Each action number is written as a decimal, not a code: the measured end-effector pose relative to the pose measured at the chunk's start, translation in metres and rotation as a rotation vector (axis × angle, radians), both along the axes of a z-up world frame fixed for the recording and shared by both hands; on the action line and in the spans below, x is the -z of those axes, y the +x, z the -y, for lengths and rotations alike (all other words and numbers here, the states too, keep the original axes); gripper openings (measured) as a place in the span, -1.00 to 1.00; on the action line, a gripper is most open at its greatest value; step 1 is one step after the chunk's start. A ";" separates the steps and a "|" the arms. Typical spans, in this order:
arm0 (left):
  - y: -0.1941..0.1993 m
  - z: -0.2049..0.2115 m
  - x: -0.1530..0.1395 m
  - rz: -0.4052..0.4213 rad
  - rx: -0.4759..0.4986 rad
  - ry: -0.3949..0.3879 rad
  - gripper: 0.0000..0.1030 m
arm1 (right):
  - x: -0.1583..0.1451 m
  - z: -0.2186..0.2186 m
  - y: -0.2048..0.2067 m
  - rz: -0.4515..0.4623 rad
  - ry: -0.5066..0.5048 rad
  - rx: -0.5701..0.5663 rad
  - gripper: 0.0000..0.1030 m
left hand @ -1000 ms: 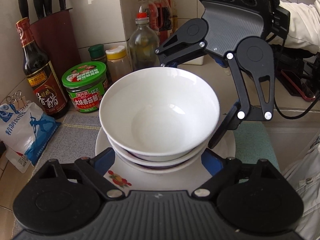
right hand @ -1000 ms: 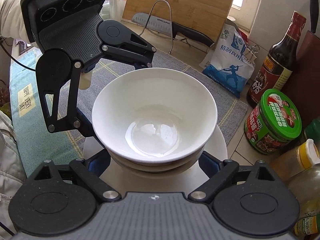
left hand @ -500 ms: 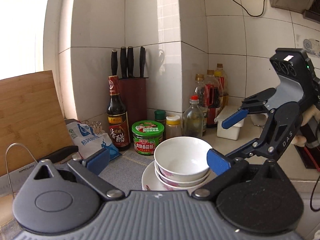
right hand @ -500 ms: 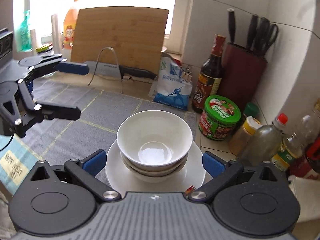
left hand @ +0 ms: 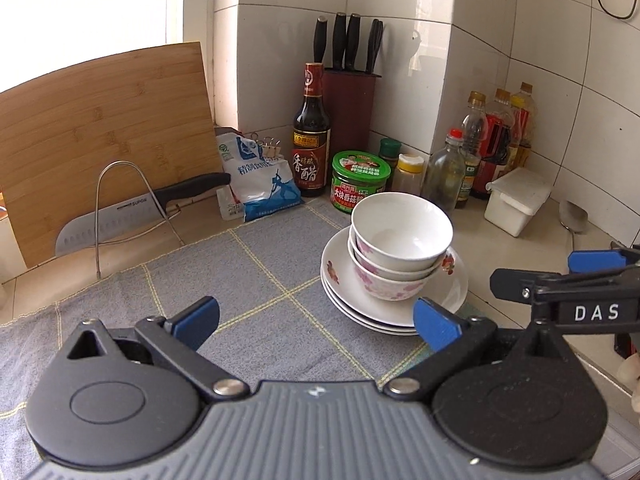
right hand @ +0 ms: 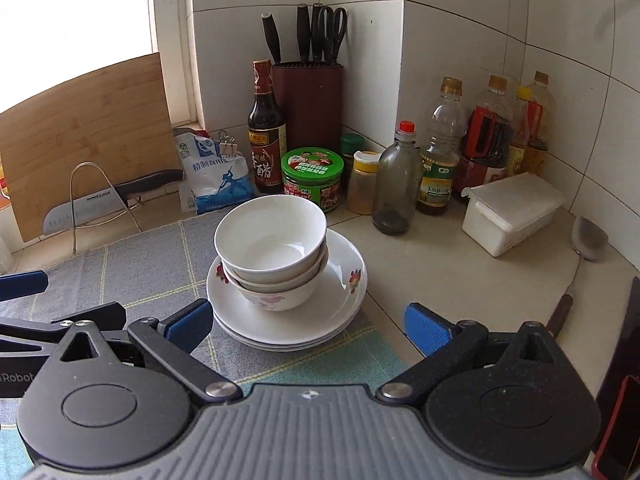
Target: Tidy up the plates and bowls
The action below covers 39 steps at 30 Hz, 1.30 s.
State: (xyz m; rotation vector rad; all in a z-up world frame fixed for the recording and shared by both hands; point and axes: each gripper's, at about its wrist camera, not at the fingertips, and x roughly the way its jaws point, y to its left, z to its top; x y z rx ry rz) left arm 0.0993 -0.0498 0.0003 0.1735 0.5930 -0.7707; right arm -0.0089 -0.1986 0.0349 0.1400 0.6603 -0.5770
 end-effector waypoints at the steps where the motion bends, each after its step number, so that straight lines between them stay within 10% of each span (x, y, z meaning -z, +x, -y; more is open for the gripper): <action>1: -0.001 -0.002 -0.001 0.000 -0.003 0.004 0.99 | -0.002 -0.003 -0.003 0.002 -0.005 0.007 1.00; 39: -0.008 0.003 -0.018 0.030 -0.062 0.041 0.99 | -0.012 -0.014 -0.001 -0.015 -0.065 0.032 1.00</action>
